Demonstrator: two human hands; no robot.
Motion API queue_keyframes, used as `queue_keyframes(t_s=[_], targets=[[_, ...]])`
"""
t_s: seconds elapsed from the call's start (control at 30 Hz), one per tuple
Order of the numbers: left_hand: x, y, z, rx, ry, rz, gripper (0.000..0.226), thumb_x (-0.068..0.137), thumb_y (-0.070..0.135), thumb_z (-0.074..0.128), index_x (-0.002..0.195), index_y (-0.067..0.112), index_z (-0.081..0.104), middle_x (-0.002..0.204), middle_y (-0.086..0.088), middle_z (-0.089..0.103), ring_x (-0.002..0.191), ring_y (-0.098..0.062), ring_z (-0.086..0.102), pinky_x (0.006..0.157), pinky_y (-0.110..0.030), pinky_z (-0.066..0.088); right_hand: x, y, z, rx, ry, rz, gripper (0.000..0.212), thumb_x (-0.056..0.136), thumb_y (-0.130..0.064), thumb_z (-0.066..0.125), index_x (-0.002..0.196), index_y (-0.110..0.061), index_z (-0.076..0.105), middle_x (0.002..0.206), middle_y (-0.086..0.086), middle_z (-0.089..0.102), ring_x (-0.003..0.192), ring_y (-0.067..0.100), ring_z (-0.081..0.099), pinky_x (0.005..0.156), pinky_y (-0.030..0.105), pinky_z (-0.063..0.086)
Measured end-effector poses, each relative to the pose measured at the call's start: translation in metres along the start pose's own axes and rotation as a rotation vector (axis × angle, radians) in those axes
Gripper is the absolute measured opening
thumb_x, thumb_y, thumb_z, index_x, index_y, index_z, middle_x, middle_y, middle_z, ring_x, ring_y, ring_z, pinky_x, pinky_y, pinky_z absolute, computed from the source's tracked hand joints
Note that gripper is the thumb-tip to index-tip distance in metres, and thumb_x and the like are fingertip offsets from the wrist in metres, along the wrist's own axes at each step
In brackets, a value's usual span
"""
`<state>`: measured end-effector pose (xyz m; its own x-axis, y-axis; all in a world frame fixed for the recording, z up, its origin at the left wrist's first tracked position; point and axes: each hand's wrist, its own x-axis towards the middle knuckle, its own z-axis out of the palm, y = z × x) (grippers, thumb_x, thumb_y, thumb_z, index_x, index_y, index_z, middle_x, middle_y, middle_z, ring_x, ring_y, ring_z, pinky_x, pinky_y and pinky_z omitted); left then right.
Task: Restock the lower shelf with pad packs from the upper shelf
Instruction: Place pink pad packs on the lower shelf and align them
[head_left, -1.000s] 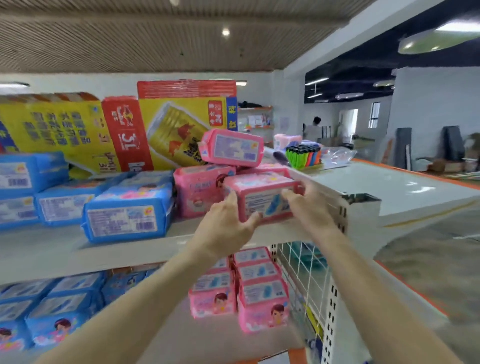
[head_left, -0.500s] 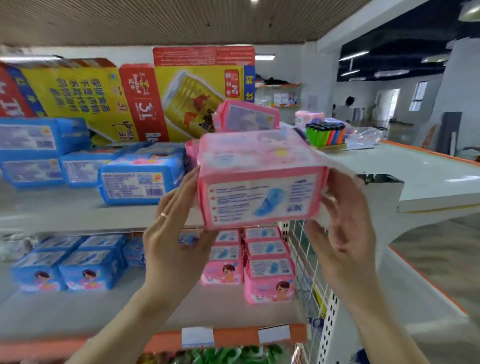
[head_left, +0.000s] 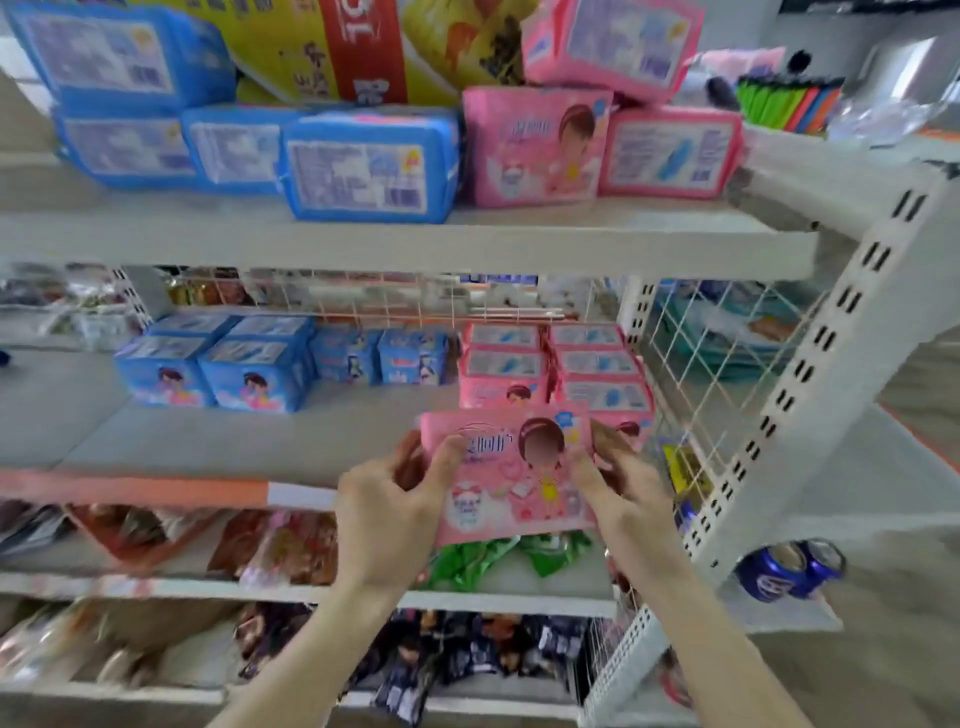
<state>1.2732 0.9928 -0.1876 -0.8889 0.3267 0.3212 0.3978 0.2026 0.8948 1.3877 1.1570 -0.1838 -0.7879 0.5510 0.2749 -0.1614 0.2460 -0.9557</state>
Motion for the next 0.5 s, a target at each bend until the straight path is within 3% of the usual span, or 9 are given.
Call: queue_keyframes(t_s=[0.13, 0.23, 0.3, 0.37, 0.43, 0.47, 0.5], targets=[[0.006, -0.028, -0.006, 0.223, -0.019, -0.107, 0.056, 0.093, 0.056, 0.058, 0.054, 0.016, 0.052, 0.044, 0.003, 0.050, 0.046, -0.013, 0.047, 0.049, -0.034, 0.034, -0.014, 0.027, 0.032, -0.001, 0.055, 0.178, 0.018, 0.097, -0.031, 0.053, 0.095, -0.032, 0.070, 0.068, -0.017, 0.065, 0.065, 0.004, 0.059, 0.069, 0.020, 0.045], [0.008, -0.043, -0.020, 0.369, -0.086, -0.136, 0.055, 0.098, 0.050, 0.050, 0.055, 0.017, 0.040, 0.048, 0.002, 0.044, 0.049, -0.017, 0.043, 0.048, -0.033, 0.026, -0.020, 0.045, 0.053, -0.038, 0.078, 0.282, 0.029, 0.100, -0.034, 0.051, 0.081, -0.037, 0.072, 0.058, -0.009, 0.056, 0.056, 0.007, 0.050, 0.064, 0.033, 0.039], [0.008, -0.054, -0.031, 0.436, -0.138, -0.141, 0.060, 0.100, 0.051, 0.045, 0.053, 0.017, 0.035, 0.046, 0.002, 0.039, 0.045, -0.016, 0.040, 0.045, -0.028, 0.024, -0.023, 0.049, 0.065, -0.070, 0.084, 0.350, 0.039, 0.105, -0.026, 0.047, 0.073, -0.030, 0.069, 0.051, -0.010, 0.048, 0.049, 0.009, 0.048, 0.064, 0.034, 0.046], [0.009, -0.065, -0.043, 0.431, -0.167, -0.094, 0.061, 0.101, 0.051, 0.042, 0.050, 0.019, 0.031, 0.041, 0.005, 0.033, 0.039, -0.015, 0.035, 0.043, -0.026, 0.020, -0.030, 0.048, 0.075, -0.083, 0.034, 0.371, 0.046, 0.106, -0.025, 0.042, 0.067, -0.011, 0.064, 0.049, 0.000, 0.051, 0.061, 0.024, 0.063, 0.081, 0.029, 0.055], [0.010, -0.074, -0.054, 0.469, -0.124, 0.049, 0.058, 0.102, 0.053, 0.039, 0.053, 0.022, 0.040, 0.039, 0.007, 0.032, 0.034, -0.012, 0.033, 0.040, -0.022, 0.016, -0.037, 0.044, 0.087, -0.042, -0.004, 0.367, 0.052, 0.107, -0.026, 0.041, 0.063, -0.005, 0.058, 0.062, 0.019, 0.062, 0.083, 0.017, 0.072, 0.089, 0.023, 0.049], [0.011, -0.078, -0.059, 0.486, -0.092, 0.127, 0.052, 0.102, 0.054, 0.039, 0.062, 0.023, 0.053, 0.039, 0.008, 0.035, 0.034, -0.013, 0.035, 0.039, -0.020, 0.017, -0.039, 0.043, 0.095, -0.017, 0.001, 0.355, 0.047, 0.106, -0.027, 0.044, 0.067, -0.005, 0.060, 0.071, 0.026, 0.064, 0.085, 0.012, 0.072, 0.092, 0.024, 0.049], [0.011, -0.083, -0.063, 0.469, -0.067, 0.204, 0.045, 0.099, 0.055, 0.041, 0.084, 0.021, 0.068, 0.042, 0.009, 0.040, 0.037, -0.013, 0.041, 0.038, -0.020, 0.022, -0.040, 0.043, 0.103, 0.007, 0.020, 0.327, 0.038, 0.104, -0.027, 0.051, 0.076, -0.006, 0.065, 0.078, 0.027, 0.065, 0.087, 0.010, 0.071, 0.092, 0.025, 0.050]])
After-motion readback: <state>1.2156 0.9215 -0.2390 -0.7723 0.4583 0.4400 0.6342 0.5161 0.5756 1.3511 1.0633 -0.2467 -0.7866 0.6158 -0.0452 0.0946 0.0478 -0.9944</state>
